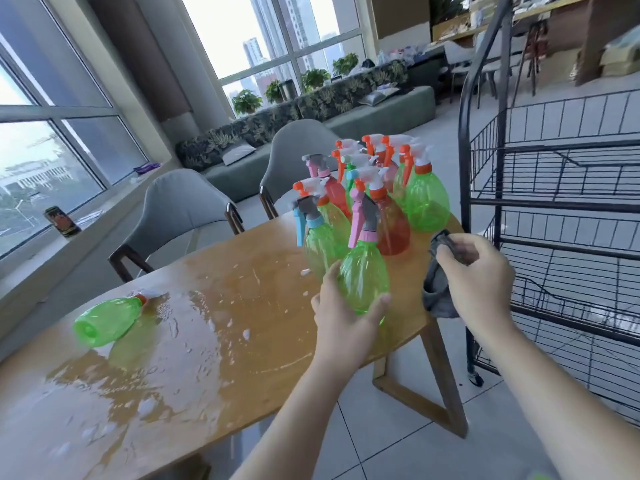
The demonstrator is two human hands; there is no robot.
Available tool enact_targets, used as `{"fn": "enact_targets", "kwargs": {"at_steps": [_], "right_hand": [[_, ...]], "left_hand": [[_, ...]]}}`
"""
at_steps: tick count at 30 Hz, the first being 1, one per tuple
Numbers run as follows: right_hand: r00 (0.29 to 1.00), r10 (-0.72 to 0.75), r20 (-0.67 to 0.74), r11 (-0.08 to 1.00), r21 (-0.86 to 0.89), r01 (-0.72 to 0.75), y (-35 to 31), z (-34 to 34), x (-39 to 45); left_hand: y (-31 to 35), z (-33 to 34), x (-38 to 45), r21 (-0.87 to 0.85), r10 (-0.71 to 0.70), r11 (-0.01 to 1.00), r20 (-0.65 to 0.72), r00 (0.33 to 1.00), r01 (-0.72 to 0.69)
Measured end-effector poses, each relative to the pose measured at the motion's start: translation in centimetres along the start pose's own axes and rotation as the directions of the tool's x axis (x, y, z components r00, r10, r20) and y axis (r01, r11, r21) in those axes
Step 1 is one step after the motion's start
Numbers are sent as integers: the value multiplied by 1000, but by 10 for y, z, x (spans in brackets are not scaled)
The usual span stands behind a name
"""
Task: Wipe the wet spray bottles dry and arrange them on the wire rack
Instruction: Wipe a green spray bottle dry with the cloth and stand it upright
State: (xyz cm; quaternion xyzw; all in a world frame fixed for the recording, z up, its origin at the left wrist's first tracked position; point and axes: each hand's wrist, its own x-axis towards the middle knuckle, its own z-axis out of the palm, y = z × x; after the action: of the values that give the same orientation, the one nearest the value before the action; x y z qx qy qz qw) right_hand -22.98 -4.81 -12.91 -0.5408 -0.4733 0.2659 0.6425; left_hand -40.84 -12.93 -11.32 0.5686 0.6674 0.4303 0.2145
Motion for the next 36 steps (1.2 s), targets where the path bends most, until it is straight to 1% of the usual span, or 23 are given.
{"fn": "enact_targets", "kwargs": {"at_steps": [4,10,12,17,22,25,28,32,36], "right_hand": [[1000,15,-20,1000,22,-14,5,-12,10],[998,54,-39,998,25,-53,8,-21,21],[998,50,-36,998,32,-49,6,-22,21],[999,26,-18,999,28,-26,-2,-24,16],[1000,1,21,1000,25,-1,-18,-21,1],[991,-67,114,996,69,59,-32,-12,-20],[959,-105,265,989,127,73,-47,10,-50],[870,-142,473,981,183,60,-64,55,-96],[776,-173,606,978,202,60,-77,107,-135]], "left_hand": [[17,29,29,-20,-13,1000,-51,999,12],[26,51,56,-107,-143,985,-65,988,135],[26,53,60,-109,-158,983,-71,985,149],[26,51,56,-80,-160,985,-67,985,154],[23,38,34,-70,-170,984,-84,982,164],[11,14,12,-85,-146,987,-120,982,136],[-10,-30,-8,-102,-127,989,-205,970,108],[-52,-102,-19,-127,-159,984,-324,933,124],[-93,-177,-17,-71,-163,987,-436,885,147]]}}
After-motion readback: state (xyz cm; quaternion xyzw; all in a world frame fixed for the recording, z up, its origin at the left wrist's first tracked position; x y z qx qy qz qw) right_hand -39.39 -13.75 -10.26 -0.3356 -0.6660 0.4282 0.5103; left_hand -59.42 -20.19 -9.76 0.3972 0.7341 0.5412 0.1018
